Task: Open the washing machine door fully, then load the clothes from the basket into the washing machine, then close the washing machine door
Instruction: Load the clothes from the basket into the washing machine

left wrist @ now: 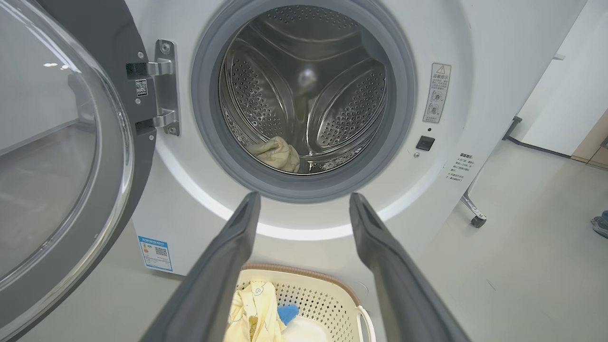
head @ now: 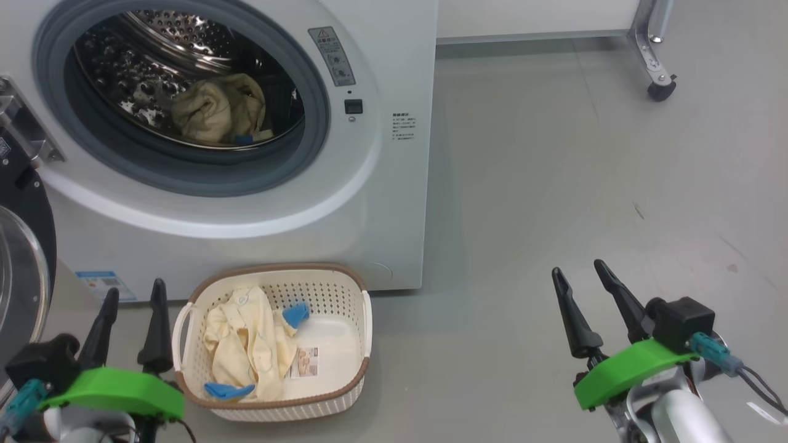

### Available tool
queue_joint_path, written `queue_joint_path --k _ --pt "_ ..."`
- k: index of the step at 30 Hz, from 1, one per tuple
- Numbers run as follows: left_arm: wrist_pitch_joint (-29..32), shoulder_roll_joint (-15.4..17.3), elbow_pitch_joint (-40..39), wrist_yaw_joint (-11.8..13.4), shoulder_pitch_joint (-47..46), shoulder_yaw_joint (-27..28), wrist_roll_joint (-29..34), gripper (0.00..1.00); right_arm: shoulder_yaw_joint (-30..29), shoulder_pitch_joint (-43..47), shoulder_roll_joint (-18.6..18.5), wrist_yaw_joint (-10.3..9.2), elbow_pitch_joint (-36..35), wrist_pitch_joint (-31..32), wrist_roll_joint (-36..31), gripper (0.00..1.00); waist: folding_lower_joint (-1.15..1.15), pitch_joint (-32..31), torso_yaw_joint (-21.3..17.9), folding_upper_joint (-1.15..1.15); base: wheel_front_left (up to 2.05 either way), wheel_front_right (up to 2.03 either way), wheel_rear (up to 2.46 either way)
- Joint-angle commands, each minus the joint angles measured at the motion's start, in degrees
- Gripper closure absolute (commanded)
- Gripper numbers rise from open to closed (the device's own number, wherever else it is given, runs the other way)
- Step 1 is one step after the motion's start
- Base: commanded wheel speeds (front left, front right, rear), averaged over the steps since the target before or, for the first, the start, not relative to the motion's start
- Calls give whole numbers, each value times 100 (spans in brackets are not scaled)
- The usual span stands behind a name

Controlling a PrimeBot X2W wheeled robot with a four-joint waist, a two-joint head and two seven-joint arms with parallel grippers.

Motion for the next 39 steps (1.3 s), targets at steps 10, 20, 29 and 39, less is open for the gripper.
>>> queue_joint_path --k 10,20,29,39 --pt "-63 -414 -394 -67 374 740 595 0 39 14 -37 3 -210 -36 20 0 1 -153 -4 -1 0 0 0" --pt "-63 -845 -395 -214 633 949 1066 0 74 37 -37 3 -188 -37 40 0 1 -215 1 -1 0 0 0" --pt "-63 -974 -391 -286 643 1054 1218 0 73 28 -37 3 -188 -36 50 0 1 -193 -2 -1 0 0 0" --pt "-63 -1051 -398 -313 645 1060 1197 0 62 19 -37 3 -179 -36 69 0 1 -185 -12 -1 0 0 0"
